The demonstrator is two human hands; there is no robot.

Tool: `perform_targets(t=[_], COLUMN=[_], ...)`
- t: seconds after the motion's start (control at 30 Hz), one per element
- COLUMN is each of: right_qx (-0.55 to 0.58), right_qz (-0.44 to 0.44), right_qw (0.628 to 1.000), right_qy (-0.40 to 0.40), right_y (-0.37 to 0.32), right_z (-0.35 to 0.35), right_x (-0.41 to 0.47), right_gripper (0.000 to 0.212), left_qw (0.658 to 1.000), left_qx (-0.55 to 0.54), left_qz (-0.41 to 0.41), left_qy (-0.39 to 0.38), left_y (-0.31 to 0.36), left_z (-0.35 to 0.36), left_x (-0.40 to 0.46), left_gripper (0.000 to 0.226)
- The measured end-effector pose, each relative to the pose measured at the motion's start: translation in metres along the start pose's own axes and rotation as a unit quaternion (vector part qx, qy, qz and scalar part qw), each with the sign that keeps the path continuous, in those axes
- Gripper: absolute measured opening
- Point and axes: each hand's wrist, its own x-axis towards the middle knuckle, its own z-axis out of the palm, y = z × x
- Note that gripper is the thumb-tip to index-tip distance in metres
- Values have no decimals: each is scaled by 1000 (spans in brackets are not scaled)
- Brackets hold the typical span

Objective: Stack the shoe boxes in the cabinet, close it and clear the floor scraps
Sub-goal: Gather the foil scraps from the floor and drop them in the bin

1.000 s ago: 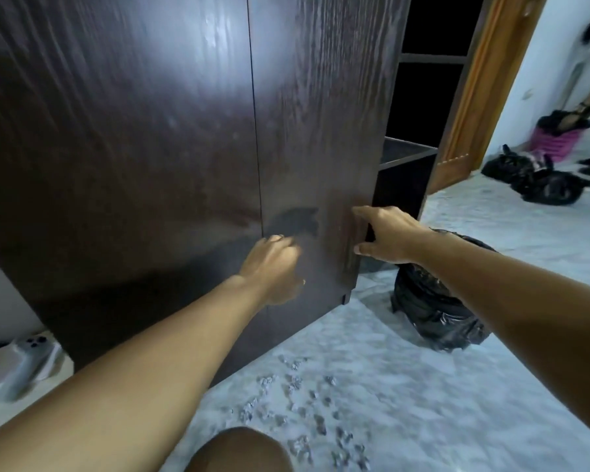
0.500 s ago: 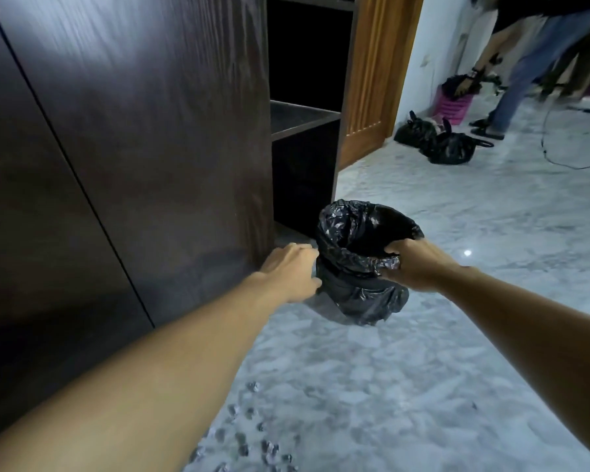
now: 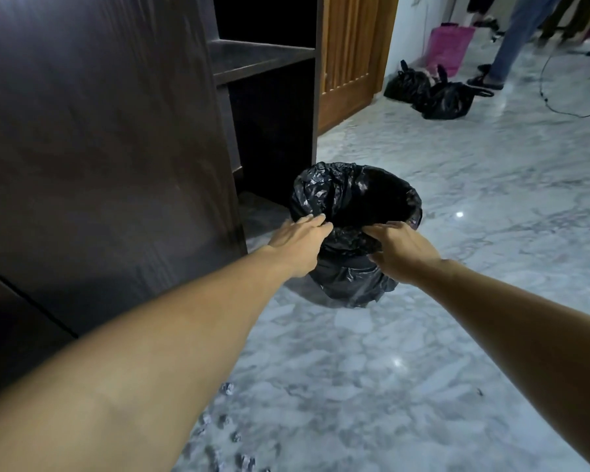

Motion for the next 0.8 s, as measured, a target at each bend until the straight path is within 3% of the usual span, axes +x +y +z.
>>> perform_targets(t=[0.27, 0.4, 0.57, 0.8], right_qx=[-11, -29, -38, -51], right_qz=[-1, -33, -58, -101], right_qw=[999, 998, 997, 993], right_qy=[48, 43, 25, -25], right_y=[-3, -10, -24, -41], right_z=[12, 8, 2, -18], right_x=[2, -18, -54, -106], right_gripper=[34, 31, 29, 30], left_qw=[994, 993, 996, 994], left_qx=[18, -16, -52, -101], left_qz=[6, 36, 44, 25], left_qy=[110, 114, 52, -26], left_y=[5, -3, -6, -3], left_z=[15, 18, 12, 4], left_x=[11, -6, -44, -98], left_gripper=[48, 45, 39, 51])
